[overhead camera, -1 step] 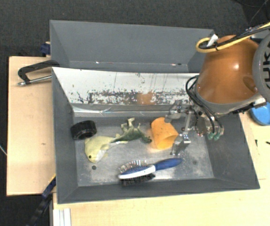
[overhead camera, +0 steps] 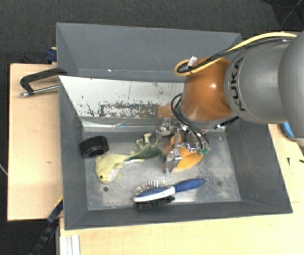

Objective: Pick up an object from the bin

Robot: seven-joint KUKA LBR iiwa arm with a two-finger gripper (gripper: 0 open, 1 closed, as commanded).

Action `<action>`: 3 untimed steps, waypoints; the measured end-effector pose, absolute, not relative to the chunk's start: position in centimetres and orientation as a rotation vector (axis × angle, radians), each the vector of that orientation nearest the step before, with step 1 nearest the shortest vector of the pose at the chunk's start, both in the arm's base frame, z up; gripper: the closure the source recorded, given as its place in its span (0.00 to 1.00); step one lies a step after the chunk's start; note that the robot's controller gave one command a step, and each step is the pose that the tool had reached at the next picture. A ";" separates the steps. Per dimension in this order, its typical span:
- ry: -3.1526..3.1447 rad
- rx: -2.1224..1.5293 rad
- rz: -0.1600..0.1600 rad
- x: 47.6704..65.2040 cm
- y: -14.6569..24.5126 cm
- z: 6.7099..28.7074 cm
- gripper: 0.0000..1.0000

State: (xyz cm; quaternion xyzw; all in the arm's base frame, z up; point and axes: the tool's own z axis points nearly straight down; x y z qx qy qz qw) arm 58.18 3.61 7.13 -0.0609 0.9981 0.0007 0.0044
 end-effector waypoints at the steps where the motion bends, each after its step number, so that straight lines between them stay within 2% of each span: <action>1: 3.120 -0.189 0.003 58.3 3.6 7.6 1.00; 2: 3.083 -0.540 -0.002 55.9 1.6 20.0 1.00; 3: 2.984 -0.930 -0.004 58.6 4.3 37.5 1.00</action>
Offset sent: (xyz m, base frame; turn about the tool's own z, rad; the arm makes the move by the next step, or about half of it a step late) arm 0.0000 0.0000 0.0000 0.0000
